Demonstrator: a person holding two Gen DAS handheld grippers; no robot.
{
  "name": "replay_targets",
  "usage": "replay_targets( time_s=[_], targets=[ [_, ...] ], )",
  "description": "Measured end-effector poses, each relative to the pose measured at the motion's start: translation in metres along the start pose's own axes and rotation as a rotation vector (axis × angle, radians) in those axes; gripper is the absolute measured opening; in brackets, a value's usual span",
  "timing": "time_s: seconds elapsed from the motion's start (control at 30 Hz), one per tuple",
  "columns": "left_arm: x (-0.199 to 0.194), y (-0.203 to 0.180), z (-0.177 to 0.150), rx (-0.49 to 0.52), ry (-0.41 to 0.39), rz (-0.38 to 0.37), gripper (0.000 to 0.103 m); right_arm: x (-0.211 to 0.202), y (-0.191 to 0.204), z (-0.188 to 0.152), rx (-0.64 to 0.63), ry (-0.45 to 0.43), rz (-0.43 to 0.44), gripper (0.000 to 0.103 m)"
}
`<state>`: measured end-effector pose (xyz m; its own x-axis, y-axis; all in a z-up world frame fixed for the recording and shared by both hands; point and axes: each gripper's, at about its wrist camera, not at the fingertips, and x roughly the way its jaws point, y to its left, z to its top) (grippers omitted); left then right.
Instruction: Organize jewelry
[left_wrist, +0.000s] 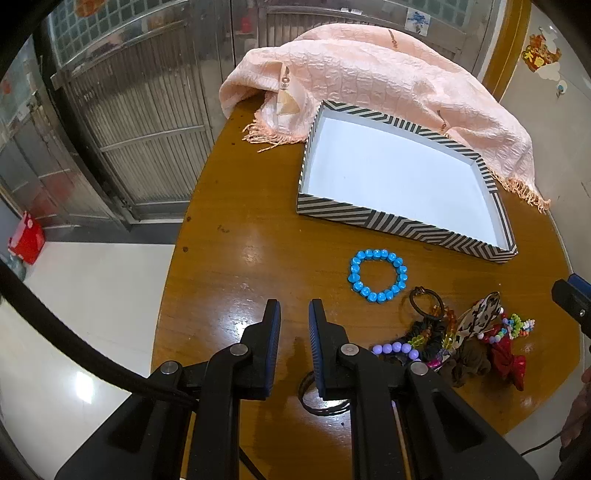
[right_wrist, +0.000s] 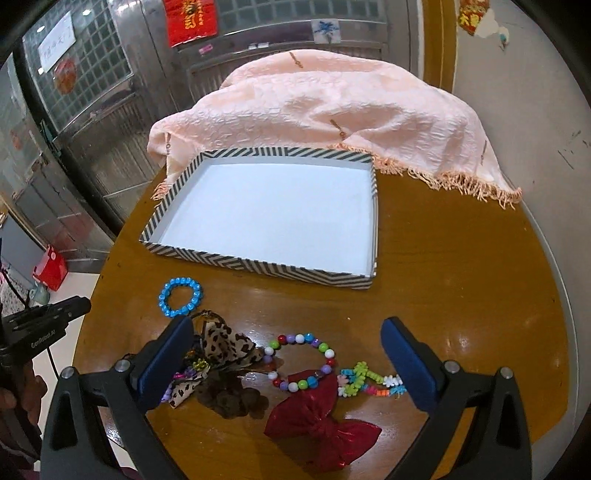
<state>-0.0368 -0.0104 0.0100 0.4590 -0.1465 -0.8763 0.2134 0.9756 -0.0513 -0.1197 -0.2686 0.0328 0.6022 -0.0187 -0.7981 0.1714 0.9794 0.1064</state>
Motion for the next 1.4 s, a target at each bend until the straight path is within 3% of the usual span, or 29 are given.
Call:
replay_targets(
  time_s=[0.3,0.73,1.4],
  targets=[
    [0.004,-0.006,0.001,0.008,0.006,-0.014,0.015,-0.001,0.0,0.003,-0.024,-0.051,0.005,0.103],
    [0.007,-0.012,0.001,0.008,0.02,-0.014,0.015,0.004,0.017,0.01,-0.081,0.008,0.01,0.103],
    [0.008,-0.012,0.001,0.009,0.027,-0.013,0.015,0.001,0.037,0.009,-0.16,-0.01,0.049,0.103]
  ],
)
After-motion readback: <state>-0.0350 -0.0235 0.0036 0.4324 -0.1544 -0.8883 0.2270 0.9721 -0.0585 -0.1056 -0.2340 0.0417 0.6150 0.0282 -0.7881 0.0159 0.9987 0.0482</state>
